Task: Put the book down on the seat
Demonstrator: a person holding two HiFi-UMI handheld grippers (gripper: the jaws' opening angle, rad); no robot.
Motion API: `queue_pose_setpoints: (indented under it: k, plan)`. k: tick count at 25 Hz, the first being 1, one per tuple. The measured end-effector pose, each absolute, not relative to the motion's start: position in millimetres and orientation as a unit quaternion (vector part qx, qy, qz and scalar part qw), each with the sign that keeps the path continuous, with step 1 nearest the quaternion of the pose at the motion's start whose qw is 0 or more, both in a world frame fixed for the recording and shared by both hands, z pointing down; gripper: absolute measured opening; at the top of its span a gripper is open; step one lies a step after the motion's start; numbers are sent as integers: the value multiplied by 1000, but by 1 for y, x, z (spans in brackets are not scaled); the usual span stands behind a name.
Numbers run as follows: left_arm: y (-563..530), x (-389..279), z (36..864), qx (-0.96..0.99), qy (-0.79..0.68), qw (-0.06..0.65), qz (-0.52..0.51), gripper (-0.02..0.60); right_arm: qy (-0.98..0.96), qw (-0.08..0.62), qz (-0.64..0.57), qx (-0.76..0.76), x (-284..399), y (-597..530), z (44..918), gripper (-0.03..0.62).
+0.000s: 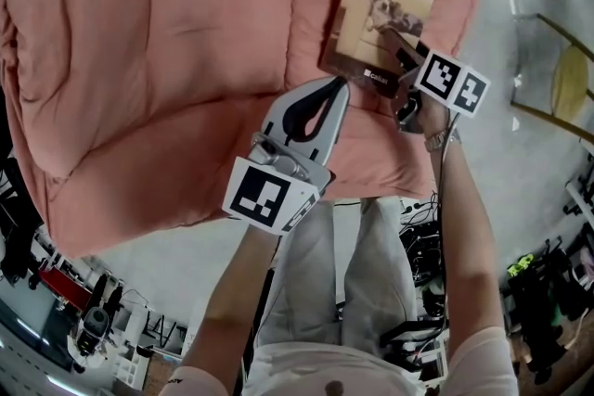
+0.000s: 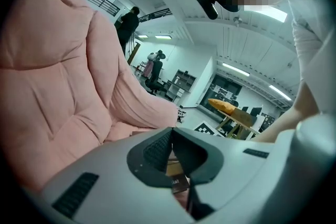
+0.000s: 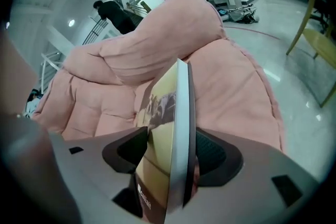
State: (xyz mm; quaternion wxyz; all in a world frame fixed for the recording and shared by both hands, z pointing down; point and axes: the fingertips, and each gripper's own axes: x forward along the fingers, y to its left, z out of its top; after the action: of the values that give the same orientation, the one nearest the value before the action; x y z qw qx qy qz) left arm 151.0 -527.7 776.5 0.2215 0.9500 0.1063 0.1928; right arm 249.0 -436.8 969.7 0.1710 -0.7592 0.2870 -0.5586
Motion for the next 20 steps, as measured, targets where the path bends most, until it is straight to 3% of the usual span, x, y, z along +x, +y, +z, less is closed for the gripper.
queue_pose_setpoints:
  k: [6,17,18,20]
  plan:
    - [-535,146,776,950,106,217,196,8,275,114,-567,-768,248,-425,976,268]
    - [-504,160,762,955,112,203,183,8,343,168,-526,-760,251,-428,928,265]
    - [-502,161,758,956,110,202,181,8,353,172,-520,-758,250,-428,919,250]
    - [-497,161,752,958,104,201,177,8,369,181,-509,-756,247,-424,902,149]
